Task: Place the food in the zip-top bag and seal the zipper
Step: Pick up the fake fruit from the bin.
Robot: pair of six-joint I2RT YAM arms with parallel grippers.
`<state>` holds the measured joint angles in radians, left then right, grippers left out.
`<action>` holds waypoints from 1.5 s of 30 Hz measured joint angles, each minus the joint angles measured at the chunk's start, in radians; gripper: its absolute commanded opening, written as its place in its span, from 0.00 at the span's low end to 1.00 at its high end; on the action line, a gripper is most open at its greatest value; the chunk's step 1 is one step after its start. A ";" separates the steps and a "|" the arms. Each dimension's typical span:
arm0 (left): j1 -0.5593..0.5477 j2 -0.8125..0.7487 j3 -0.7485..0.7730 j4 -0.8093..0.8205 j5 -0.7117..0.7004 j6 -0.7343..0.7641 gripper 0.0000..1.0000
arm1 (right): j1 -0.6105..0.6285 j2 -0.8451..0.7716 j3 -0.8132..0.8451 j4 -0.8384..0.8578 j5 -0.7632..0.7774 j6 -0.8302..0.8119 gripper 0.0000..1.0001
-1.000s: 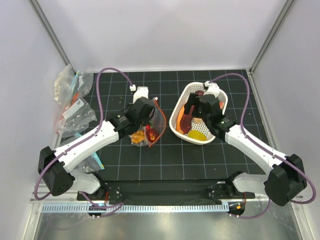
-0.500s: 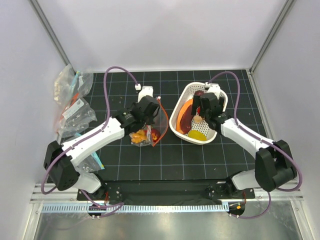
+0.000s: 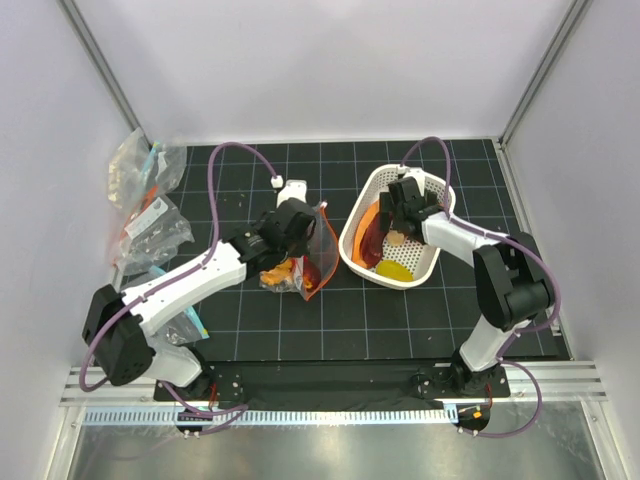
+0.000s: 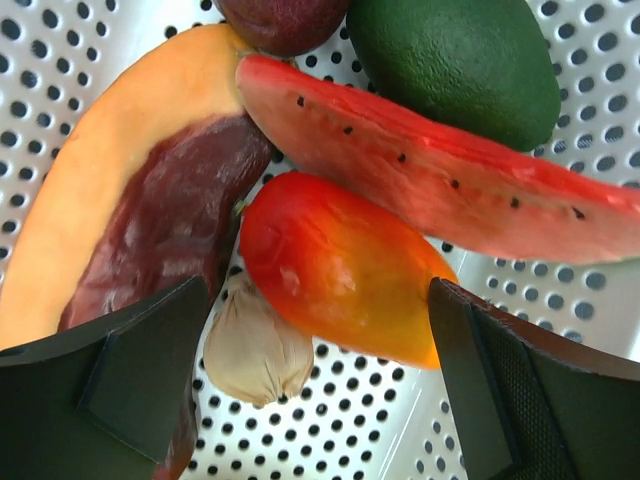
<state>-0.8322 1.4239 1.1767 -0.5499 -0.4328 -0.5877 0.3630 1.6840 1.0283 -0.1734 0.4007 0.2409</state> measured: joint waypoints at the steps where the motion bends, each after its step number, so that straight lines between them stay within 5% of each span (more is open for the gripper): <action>1: 0.000 -0.014 -0.011 0.008 0.005 0.000 0.00 | 0.000 0.014 0.013 -0.007 0.002 0.000 0.99; 6: 0.000 -0.063 -0.047 0.037 0.026 0.000 0.00 | -0.004 0.051 0.064 -0.042 -0.016 0.014 0.78; 19: -0.001 -0.063 -0.054 0.052 0.033 0.000 0.00 | -0.005 0.047 0.062 -0.060 -0.065 0.038 0.82; 22: -0.001 -0.063 -0.054 0.052 0.034 0.000 0.00 | -0.005 0.064 0.076 -0.076 -0.075 0.041 0.59; 28: -0.002 -0.063 -0.054 0.052 0.041 -0.001 0.00 | -0.008 0.051 0.084 -0.087 -0.122 0.053 0.50; 38: -0.002 -0.048 -0.054 0.055 0.039 -0.002 0.00 | 0.003 -0.308 -0.073 -0.045 -0.272 0.100 0.43; 45: 0.031 0.038 -0.041 0.064 0.044 -0.001 0.00 | 0.043 -0.412 -0.142 0.046 -0.465 0.109 0.43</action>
<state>-0.8017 1.4620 1.1355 -0.4862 -0.3885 -0.5884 0.4065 1.2724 0.8860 -0.1272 -0.0639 0.3500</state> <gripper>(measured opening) 0.010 0.628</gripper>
